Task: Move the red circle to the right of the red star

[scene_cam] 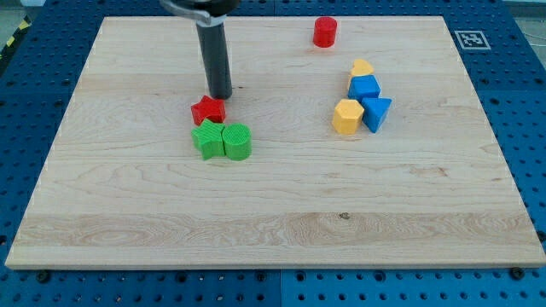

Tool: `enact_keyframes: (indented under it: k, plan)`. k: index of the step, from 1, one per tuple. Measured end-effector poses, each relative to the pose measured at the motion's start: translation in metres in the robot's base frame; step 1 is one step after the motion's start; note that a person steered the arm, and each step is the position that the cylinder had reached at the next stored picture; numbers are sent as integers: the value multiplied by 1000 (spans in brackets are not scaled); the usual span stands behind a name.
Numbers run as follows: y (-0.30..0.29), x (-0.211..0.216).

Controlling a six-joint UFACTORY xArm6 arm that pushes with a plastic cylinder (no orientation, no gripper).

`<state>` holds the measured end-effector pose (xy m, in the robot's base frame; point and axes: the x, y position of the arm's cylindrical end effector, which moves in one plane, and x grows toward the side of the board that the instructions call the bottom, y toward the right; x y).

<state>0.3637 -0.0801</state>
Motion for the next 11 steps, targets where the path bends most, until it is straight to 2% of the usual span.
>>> enact_keyframes:
  k: [2,4,5,9,10,11]
  plan:
    - [33,-53]
    - [84,-76]
    - [124,-77]
    - [203,-74]
    - [217,-95]
    - [218,-139]
